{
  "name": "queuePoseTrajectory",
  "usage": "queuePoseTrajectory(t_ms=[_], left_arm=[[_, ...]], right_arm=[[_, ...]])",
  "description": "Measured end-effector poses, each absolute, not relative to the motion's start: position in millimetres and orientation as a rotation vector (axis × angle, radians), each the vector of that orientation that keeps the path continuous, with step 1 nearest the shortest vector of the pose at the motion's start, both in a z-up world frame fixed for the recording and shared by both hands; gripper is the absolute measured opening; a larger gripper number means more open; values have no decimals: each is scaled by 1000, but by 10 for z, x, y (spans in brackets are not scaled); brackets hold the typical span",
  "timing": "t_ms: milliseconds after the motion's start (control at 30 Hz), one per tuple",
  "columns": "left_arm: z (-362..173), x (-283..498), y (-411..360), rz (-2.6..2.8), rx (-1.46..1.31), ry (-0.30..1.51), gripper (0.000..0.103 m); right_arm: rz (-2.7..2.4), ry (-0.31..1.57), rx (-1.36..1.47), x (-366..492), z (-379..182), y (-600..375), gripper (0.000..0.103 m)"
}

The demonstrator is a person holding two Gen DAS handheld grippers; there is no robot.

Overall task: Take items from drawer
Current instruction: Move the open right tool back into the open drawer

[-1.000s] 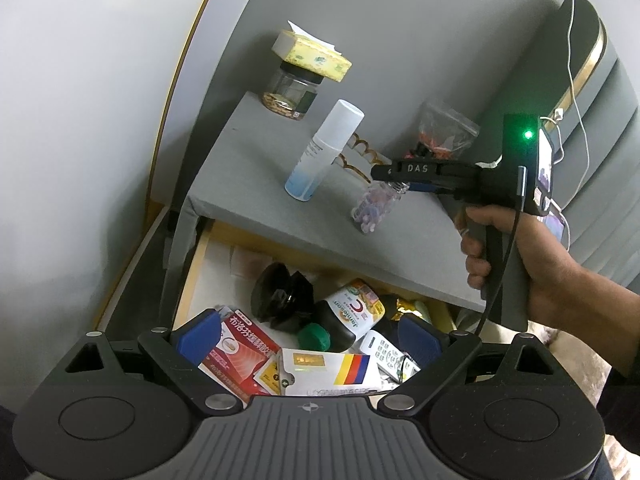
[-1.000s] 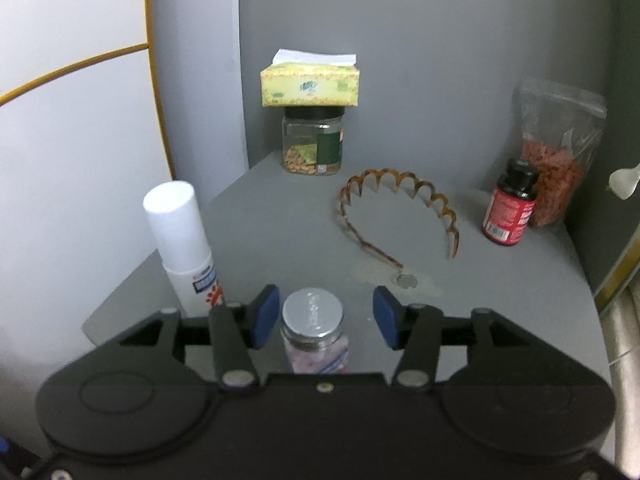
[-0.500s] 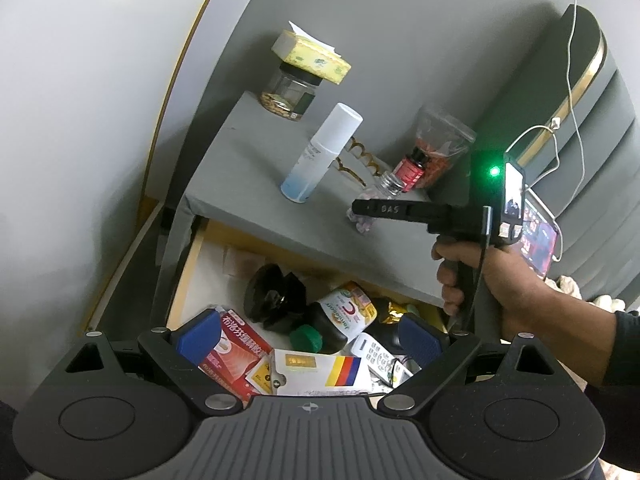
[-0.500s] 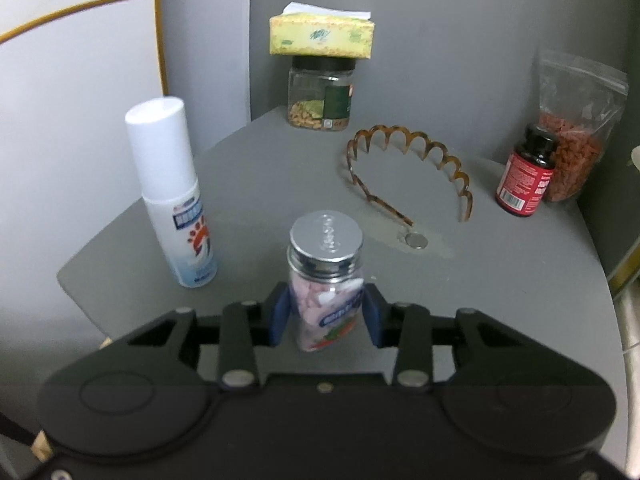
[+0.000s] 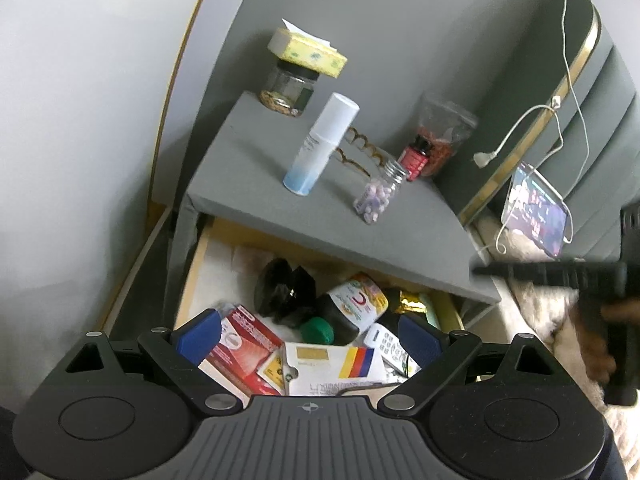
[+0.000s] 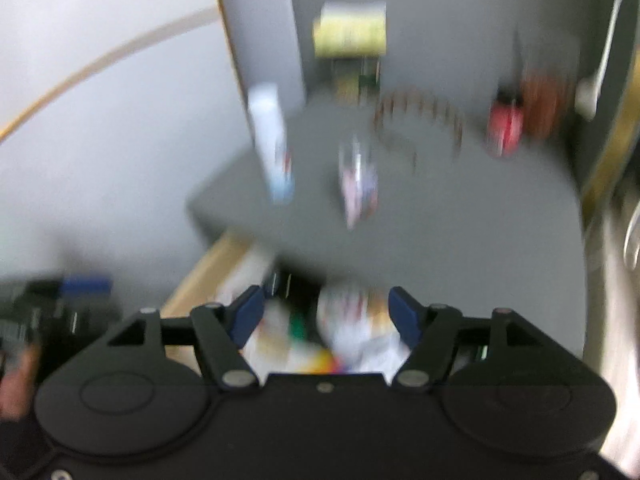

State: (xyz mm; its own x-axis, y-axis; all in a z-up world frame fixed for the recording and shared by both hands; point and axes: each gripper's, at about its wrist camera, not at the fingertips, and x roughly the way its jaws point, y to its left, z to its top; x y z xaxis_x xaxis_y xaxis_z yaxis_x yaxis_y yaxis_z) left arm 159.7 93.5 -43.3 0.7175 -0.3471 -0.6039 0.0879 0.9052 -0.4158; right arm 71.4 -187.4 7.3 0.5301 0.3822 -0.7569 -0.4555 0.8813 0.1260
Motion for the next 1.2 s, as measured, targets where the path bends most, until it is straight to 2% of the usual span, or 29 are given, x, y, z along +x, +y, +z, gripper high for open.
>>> queuePoseTrajectory(t_ms=[133, 300, 467, 633, 733, 767, 833, 1033, 1200], left_arm=[[-435, 1616, 841, -254, -342, 739, 93], [-466, 1637, 836, -241, -317, 760, 93], [-465, 1649, 927, -237, -354, 760, 93], [-483, 1712, 974, -241, -407, 774, 93], [-485, 1728, 959, -251, -409, 780, 93], [-487, 1730, 956, -254, -409, 782, 93], [-489, 1729, 953, -259, -412, 783, 93], [-511, 1767, 917, -265, -413, 797, 93], [-520, 1765, 890, -262, -405, 803, 93]], right_arm=[[549, 1079, -109, 831, -495, -2040, 66], [696, 1138, -224, 1038, -811, -1935, 66], [851, 1272, -374, 1269, -1064, -1656, 66], [888, 1393, -407, 1363, -1394, -1632, 65], [933, 1439, -411, 1309, -1476, -1633, 46], [947, 1444, -420, 1291, -1475, -1629, 37], [992, 1445, -429, 1250, -1456, -1636, 28], [1025, 1420, -473, 1157, -1487, -1556, 33], [1042, 1400, -456, 1122, -1527, -1428, 29]])
